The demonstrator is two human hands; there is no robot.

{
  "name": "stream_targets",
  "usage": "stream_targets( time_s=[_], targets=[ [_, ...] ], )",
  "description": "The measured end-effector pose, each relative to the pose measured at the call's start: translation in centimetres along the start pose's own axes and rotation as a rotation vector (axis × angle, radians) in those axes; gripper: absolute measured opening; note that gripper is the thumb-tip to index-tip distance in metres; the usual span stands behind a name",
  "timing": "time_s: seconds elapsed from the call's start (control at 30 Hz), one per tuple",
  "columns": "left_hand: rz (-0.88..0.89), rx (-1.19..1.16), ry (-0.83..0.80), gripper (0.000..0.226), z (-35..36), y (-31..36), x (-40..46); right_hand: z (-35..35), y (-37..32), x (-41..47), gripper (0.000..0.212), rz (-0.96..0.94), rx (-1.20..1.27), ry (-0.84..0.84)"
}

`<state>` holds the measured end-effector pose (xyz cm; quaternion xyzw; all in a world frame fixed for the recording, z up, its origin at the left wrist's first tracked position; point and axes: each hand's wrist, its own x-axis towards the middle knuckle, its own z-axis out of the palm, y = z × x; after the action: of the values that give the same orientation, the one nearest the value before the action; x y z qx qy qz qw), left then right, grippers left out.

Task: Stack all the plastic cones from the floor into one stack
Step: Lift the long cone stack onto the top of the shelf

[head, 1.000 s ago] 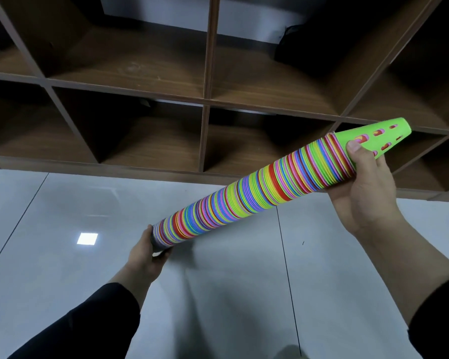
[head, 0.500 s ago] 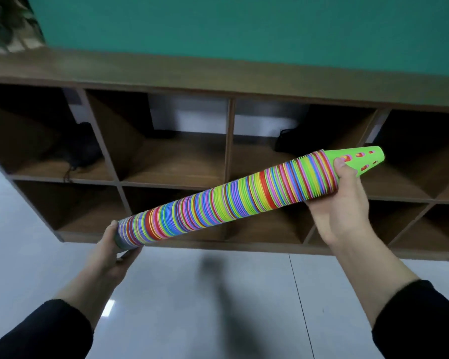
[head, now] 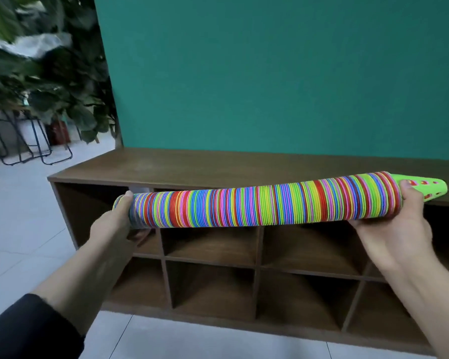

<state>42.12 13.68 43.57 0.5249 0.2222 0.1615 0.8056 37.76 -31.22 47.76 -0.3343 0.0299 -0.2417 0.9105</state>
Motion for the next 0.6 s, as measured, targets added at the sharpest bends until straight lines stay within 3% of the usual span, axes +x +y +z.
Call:
stream_targets(
  time_s=[0.07,0.17,0.27,0.33,0.43,0.6],
  targets=[
    [0.057,-0.049,0.046,0.071,2.1,2.0,0.9,1.8,-0.6,1.6,0.051,-0.028,0.013,-0.019],
    [0.152,0.065,0.045,0.06,5.7,5.0,2.9,4.3,-0.8,5.0,0.04,-0.057,0.021,-0.047],
    [0.198,0.176,0.083,0.047,8.9,6.8,6.9,6.5,-0.3,9.3,0.057,-0.078,0.019,-0.043],
    [0.202,0.229,0.048,0.052,10.8,7.8,9.5,7.6,0.4,12.2,0.061,-0.069,0.026,-0.03],
    [0.151,0.261,-0.019,0.08,13.0,8.7,14.3,9.1,1.9,16.1,0.045,-0.033,0.03,-0.003],
    [0.151,0.443,0.061,0.063,14.9,10.3,18.9,11.7,3.4,20.5,0.04,0.099,-0.001,0.062]
  ],
)
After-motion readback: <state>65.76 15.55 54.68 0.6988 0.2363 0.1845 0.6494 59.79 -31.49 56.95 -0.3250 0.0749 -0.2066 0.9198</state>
